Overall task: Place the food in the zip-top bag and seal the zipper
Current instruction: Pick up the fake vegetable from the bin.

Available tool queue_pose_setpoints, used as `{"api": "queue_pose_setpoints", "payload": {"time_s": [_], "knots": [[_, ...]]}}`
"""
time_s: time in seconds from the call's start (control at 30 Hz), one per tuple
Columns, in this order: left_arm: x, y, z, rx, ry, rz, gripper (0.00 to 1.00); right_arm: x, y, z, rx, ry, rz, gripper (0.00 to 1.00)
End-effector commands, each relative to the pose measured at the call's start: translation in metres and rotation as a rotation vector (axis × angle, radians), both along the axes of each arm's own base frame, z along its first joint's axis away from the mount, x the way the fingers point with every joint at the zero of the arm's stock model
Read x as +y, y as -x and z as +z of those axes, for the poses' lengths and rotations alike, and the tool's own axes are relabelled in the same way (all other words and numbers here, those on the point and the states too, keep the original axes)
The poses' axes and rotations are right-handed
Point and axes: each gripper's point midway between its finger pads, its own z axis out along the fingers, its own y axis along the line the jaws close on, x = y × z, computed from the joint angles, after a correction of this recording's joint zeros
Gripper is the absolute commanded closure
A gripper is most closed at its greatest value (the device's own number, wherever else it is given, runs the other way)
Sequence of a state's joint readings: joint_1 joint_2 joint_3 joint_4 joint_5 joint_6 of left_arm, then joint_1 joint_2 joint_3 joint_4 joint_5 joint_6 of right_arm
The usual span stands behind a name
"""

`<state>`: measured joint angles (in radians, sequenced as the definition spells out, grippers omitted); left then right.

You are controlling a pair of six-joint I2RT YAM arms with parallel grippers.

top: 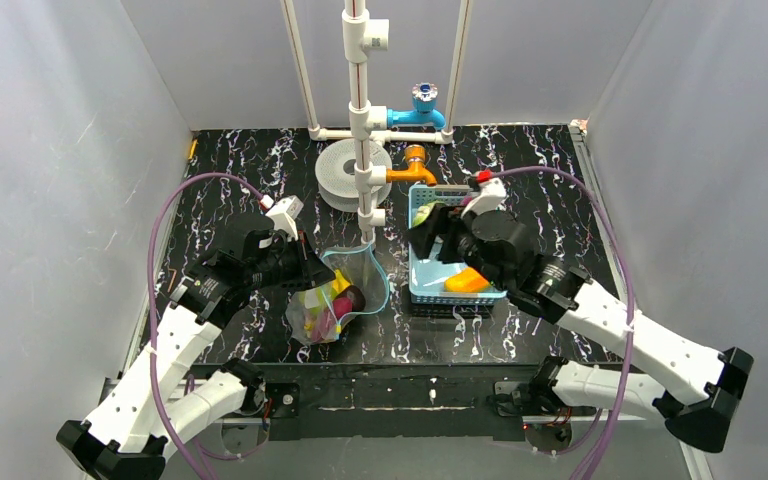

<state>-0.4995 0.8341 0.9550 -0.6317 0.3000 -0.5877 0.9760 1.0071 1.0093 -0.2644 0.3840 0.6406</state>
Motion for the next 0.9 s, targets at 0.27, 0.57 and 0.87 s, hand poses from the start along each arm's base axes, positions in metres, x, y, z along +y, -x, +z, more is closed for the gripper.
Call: {"api": "queue_pose_setpoints", "payload": {"time_s": [0.27, 0.57, 0.87], "knots": [[-0.002, 0.003, -0.002, 0.005, 0.004, -0.017, 1.0, -0.059, -0.057, -0.084, 0.397, -0.213, -0.33, 0.02], [-0.002, 0.003, 0.0, 0.002, 0.007, -0.021, 1.0, -0.065, -0.086, -0.133, 0.721, -0.373, -0.606, 0.02], [-0.001, 0.004, 0.001, 0.001, -0.011, -0.031, 1.0, -0.089, -0.106, -0.177, 0.817, -0.372, -0.885, 0.02]]}}
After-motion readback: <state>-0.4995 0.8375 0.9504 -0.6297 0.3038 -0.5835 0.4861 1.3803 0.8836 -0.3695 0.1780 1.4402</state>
